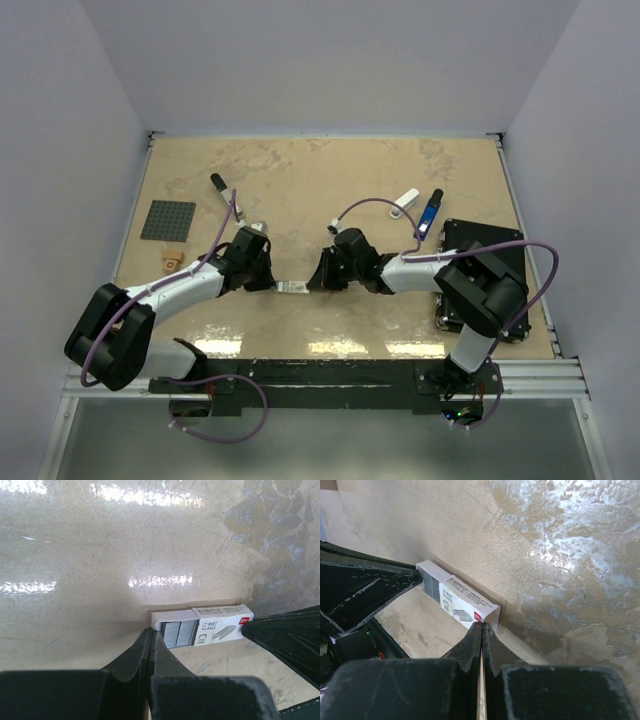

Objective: Load the staples into the stapler

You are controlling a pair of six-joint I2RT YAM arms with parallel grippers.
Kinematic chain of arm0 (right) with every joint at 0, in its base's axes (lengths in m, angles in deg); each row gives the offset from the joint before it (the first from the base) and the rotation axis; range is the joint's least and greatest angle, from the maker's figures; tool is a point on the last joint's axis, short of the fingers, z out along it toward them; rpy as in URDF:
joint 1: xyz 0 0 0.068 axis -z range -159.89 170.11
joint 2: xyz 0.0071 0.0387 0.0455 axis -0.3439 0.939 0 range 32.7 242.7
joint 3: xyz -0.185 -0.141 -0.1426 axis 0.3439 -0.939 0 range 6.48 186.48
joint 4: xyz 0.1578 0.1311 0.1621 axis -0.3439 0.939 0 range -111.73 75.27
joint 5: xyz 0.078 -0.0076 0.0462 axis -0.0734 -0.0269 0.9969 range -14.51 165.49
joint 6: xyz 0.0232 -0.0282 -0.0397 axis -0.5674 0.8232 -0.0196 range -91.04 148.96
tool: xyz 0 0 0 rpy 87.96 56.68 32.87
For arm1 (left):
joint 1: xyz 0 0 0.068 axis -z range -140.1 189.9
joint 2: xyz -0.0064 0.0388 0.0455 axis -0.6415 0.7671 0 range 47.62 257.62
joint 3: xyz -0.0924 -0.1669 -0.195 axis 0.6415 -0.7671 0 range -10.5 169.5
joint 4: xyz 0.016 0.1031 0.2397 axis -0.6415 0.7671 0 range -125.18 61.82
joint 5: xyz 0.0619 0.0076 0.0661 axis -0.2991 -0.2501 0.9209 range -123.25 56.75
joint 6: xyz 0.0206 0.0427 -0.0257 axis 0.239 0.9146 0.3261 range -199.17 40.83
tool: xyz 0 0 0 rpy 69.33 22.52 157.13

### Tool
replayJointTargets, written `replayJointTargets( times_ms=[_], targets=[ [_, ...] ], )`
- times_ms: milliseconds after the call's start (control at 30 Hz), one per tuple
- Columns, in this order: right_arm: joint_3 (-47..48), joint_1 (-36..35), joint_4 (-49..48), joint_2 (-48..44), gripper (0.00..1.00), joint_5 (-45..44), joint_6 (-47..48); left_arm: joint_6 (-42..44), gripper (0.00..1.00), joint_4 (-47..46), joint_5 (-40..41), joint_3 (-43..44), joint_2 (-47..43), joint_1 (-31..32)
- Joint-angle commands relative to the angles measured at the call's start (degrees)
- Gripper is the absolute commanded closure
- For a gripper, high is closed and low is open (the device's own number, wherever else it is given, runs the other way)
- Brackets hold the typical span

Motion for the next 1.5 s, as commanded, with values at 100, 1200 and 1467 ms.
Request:
replayJointTargets(
  times_ms=[100, 1200, 1467],
  targets=[
    [-0.02, 0.56, 2.09, -2.78, 1.0, -2.15, 1.76, 1.82, 1.0, 0.62, 2.1, 2.66, -1.41, 0.09],
    [1.65, 1.0, 8.24, -4.27, 0.94, -5.23, 5.72, 2.08, 0.79, 0.71, 2.27, 3.27, -1.5, 0.09],
    [2.53, 1.09, 10.35, -7.17, 0.72, -6.81, 7.65, 2.43, 0.59, 1.32, 3.76, 3.89, -3.78, -0.18]
  ],
)
